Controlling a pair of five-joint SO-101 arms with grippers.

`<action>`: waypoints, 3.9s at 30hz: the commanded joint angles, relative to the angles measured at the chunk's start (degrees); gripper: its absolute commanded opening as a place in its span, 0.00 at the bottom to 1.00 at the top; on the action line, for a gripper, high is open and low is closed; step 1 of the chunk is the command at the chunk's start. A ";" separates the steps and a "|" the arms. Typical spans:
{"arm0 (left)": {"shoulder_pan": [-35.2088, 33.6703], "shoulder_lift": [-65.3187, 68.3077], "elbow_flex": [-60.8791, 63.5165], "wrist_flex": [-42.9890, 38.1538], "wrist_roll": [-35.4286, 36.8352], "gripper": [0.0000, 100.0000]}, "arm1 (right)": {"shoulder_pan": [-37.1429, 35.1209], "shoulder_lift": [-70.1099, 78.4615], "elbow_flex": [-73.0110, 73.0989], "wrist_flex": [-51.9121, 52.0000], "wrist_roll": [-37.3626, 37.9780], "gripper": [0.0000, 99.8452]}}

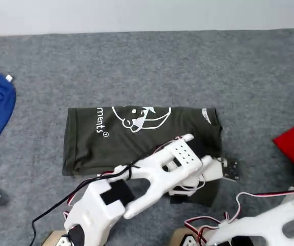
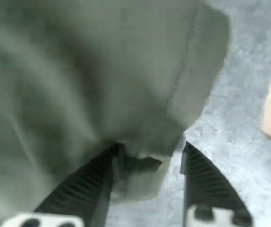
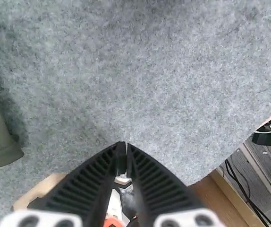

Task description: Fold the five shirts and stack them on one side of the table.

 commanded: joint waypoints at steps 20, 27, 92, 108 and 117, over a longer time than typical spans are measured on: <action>-1.58 15.65 -22.81 12.66 -0.44 0.03 | 0.48 -1.89 -0.35 -0.40 0.26 0.01; -1.41 14.24 -27.12 14.95 -0.18 0.00 | 0.48 -1.98 -0.35 -0.40 0.26 0.01; -20.04 4.22 -44.26 15.21 4.22 0.18 | -6.46 -2.15 4.57 3.21 0.26 0.01; -11.08 14.59 -41.27 11.25 4.84 0.18 | -6.46 -2.15 4.57 2.59 0.53 0.01; -11.43 21.01 -48.13 9.67 4.66 0.10 | -6.46 -2.07 4.57 2.59 0.62 0.01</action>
